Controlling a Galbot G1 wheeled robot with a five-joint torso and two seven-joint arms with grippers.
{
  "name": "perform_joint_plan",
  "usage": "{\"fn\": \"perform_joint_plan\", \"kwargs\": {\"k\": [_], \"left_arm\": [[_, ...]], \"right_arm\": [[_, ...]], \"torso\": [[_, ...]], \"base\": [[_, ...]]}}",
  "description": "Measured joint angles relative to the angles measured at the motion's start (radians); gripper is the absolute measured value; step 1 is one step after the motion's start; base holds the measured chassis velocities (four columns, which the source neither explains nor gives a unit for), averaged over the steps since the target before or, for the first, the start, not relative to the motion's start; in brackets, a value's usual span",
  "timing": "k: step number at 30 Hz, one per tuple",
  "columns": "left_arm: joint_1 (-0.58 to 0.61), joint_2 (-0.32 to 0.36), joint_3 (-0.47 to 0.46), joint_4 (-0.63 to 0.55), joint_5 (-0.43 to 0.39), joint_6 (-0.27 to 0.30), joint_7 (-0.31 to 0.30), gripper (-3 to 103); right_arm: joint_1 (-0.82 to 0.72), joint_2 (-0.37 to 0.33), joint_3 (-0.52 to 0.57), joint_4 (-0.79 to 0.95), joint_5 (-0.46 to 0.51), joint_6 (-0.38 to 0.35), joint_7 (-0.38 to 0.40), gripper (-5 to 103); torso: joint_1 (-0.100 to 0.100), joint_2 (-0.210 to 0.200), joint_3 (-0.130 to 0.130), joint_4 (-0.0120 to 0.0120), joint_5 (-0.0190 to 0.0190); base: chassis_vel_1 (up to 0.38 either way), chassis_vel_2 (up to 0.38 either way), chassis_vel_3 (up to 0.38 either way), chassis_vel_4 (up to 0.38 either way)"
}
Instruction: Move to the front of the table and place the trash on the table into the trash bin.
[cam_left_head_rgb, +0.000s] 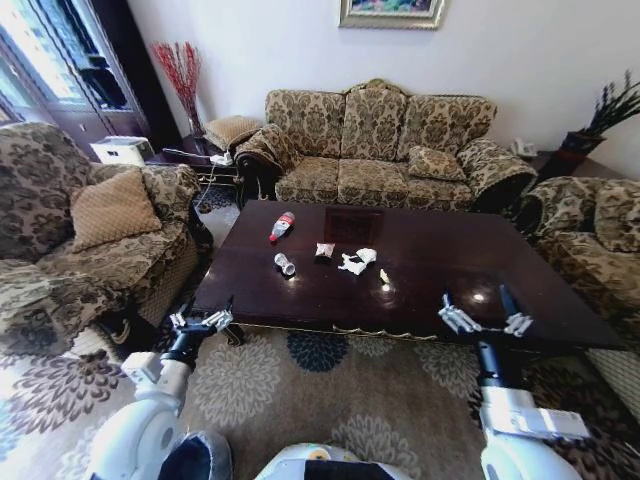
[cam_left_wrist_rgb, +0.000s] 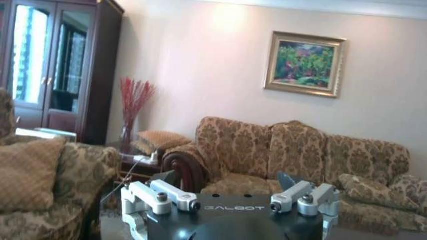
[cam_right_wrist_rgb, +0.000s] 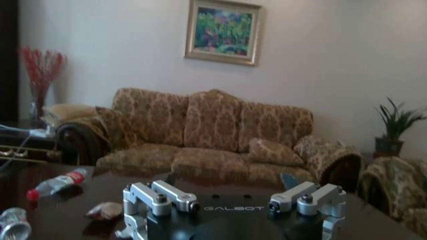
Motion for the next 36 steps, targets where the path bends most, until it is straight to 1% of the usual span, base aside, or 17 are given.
{"fn": "perform_joint_plan", "kwargs": {"k": [1,2,3,5,9,11,14,17,19,20,23,25,28,30,32,34,36], "left_arm": [[0.012,0.001,-0.008,-0.021,0.014,0.050,0.006,100],[0.035,0.005,-0.016,-0.043,0.036,0.146,0.014,100],[0.047,0.009,-0.020,-0.053,0.048,0.193,0.017,100],[0.053,0.011,-0.022,-0.057,0.051,0.204,0.018,100],[0.052,0.003,-0.025,-0.068,0.037,0.205,0.021,100],[0.049,-0.005,-0.027,-0.079,-0.003,0.147,0.037,100],[0.047,-0.008,-0.031,-0.086,-0.013,0.093,0.066,100],[0.051,-0.014,-0.032,-0.086,-0.003,0.078,0.078,100],[0.072,-0.020,-0.028,-0.074,0.027,0.122,0.078,100],[0.072,-0.020,-0.028,-0.074,0.027,0.122,0.078,100],[0.103,-0.022,-0.031,-0.056,0.015,0.202,0.064,100],[0.109,-0.023,-0.034,-0.057,-0.008,0.201,0.065,100],[0.111,-0.025,-0.039,-0.064,-0.034,0.166,0.103,100],[0.103,-0.024,-0.035,-0.077,-0.044,0.144,0.141,100],[0.099,-0.024,-0.031,-0.081,-0.044,0.140,0.156,100],[0.099,-0.026,-0.027,-0.090,-0.041,0.105,0.226,100],[0.102,-0.028,-0.022,-0.097,-0.038,0.096,0.248,100]], "right_arm": [[0.014,0.000,-0.004,0.000,0.015,0.003,0.023,100],[0.040,-0.004,-0.010,0.003,0.036,0.032,0.040,100],[0.056,-0.010,-0.012,0.006,0.042,0.044,0.043,100],[0.065,-0.016,-0.013,0.009,0.047,0.045,0.042,100],[0.069,-0.024,-0.018,0.010,0.053,0.039,0.038,100],[0.069,-0.023,-0.020,-0.001,0.053,0.035,0.028,100],[0.065,-0.023,-0.020,-0.016,0.060,0.026,0.007,100],[0.056,-0.022,-0.020,-0.036,0.070,0.034,-0.047,100],[0.042,-0.018,-0.020,-0.085,0.082,0.106,-0.135,100],[0.042,-0.018,-0.020,-0.085,0.082,0.106,-0.135,100],[0.033,-0.020,-0.012,-0.115,0.104,0.159,-0.188,100],[0.035,-0.026,-0.006,-0.111,0.123,0.158,-0.195,100],[0.045,-0.036,0.000,-0.094,0.159,0.147,-0.218,100],[0.054,-0.042,0.003,-0.068,0.217,0.132,-0.281,100],[0.057,-0.042,0.000,-0.059,0.223,0.127,-0.298,100],[0.060,-0.038,-0.012,-0.044,0.227,0.119,-0.326,100],[0.061,-0.035,-0.017,-0.039,0.233,0.118,-0.340,100]], "torso": [[0.000,0.000,0.000,0.0001,0.0000],[0.000,0.000,0.000,0.0010,0.0005],[0.000,0.000,0.000,0.0014,0.0003],[0.000,0.000,0.000,0.0011,0.0002],[0.000,0.000,0.000,0.0006,0.0000],[0.000,0.000,0.000,0.0007,0.0002],[0.000,0.000,0.000,0.0006,0.0002],[0.000,0.000,0.000,0.0007,0.0001],[0.000,0.000,0.000,0.0007,0.0002],[0.000,0.000,0.000,0.0007,0.0002],[0.000,0.000,0.000,0.0008,0.0001],[0.000,0.000,0.000,0.0007,0.0001],[0.000,0.000,0.000,0.0009,0.0000],[0.000,0.000,0.000,0.0008,0.0002],[0.000,0.000,0.000,0.0006,0.0001],[0.000,0.000,0.000,0.0007,0.0001],[0.000,0.000,0.000,0.0007,0.0001]], "base": [[0.000,0.000,0.000,0.000],[0.000,0.000,0.000,0.000],[0.000,0.000,0.000,0.000],[0.000,0.000,0.000,0.000],[0.000,0.000,0.000,0.000],[0.000,0.000,0.000,0.000],[0.000,0.000,0.000,0.000],[0.000,0.000,0.000,0.000],[0.000,0.000,0.000,0.000],[0.000,0.000,0.000,0.000],[0.000,0.000,0.000,0.000],[0.000,0.000,0.000,0.000],[0.000,0.000,0.000,0.000],[0.000,0.000,0.000,0.000],[0.000,0.000,0.000,0.000],[0.000,0.000,0.000,0.000],[0.000,0.000,0.000,0.000]]}}
